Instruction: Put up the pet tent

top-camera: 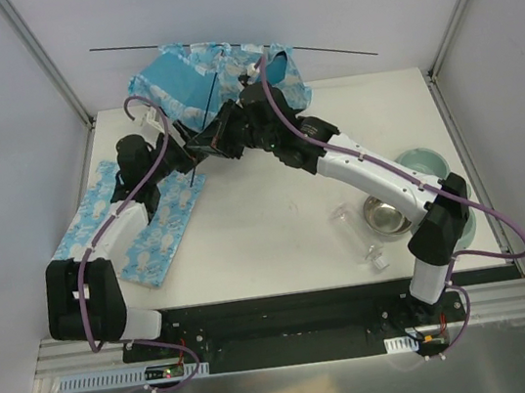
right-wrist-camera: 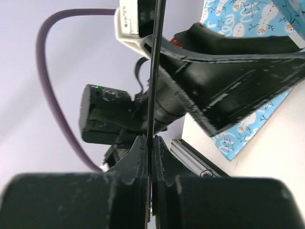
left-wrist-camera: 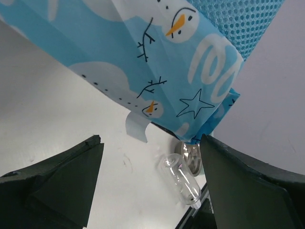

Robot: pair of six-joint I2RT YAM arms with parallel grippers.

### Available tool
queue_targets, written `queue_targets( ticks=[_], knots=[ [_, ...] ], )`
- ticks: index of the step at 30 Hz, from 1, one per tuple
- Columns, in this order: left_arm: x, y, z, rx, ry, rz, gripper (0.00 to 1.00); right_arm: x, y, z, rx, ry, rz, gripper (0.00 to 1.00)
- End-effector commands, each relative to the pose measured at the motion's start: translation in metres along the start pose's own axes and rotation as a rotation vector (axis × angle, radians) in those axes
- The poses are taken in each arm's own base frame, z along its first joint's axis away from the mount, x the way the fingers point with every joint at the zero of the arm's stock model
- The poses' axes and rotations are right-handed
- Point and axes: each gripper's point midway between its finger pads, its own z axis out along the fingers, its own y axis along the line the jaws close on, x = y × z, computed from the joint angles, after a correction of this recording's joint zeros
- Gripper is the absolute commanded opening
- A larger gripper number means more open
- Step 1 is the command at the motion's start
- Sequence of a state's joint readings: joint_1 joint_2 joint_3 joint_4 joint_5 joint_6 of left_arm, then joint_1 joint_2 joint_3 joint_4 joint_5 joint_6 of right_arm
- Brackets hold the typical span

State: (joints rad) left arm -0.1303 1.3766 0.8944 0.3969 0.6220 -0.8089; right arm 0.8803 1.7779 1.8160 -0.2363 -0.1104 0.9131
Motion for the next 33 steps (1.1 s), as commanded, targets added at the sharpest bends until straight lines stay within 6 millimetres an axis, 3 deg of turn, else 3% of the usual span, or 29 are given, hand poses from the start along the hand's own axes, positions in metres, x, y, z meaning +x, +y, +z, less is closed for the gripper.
queue_targets(
  ticks=[1, 6, 16, 18, 22, 26, 33],
  knots=[
    [-0.006, -0.047, 0.011, 0.23, -0.054, 0.098, 0.85, -0.034, 0.005, 0.004, -0.013, -0.1, 0.027, 0.0],
    [-0.007, -0.044, 0.027, 0.2, -0.093, 0.106, 0.84, -0.034, 0.008, 0.005, -0.025, -0.101, 0.034, 0.0],
    [0.001, -0.04, 0.032, 0.205, -0.09, 0.127, 0.84, -0.036, 0.01, 0.005, -0.028, -0.11, 0.037, 0.0],
    [0.002, -0.041, 0.035, 0.215, -0.075, 0.118, 0.81, -0.037, 0.01, 0.005, -0.03, -0.113, 0.036, 0.0],
    [0.004, -0.04, 0.039, 0.219, -0.053, 0.105, 0.61, -0.039, 0.011, 0.005, -0.031, -0.123, 0.032, 0.0],
    [0.003, -0.04, 0.042, 0.219, -0.045, 0.096, 0.48, -0.04, 0.009, 0.004, -0.024, -0.132, 0.022, 0.0],
    [-0.006, -0.04, 0.047, 0.197, -0.068, 0.041, 0.46, -0.041, 0.007, 0.007, -0.02, -0.143, 0.011, 0.0]
  ],
)
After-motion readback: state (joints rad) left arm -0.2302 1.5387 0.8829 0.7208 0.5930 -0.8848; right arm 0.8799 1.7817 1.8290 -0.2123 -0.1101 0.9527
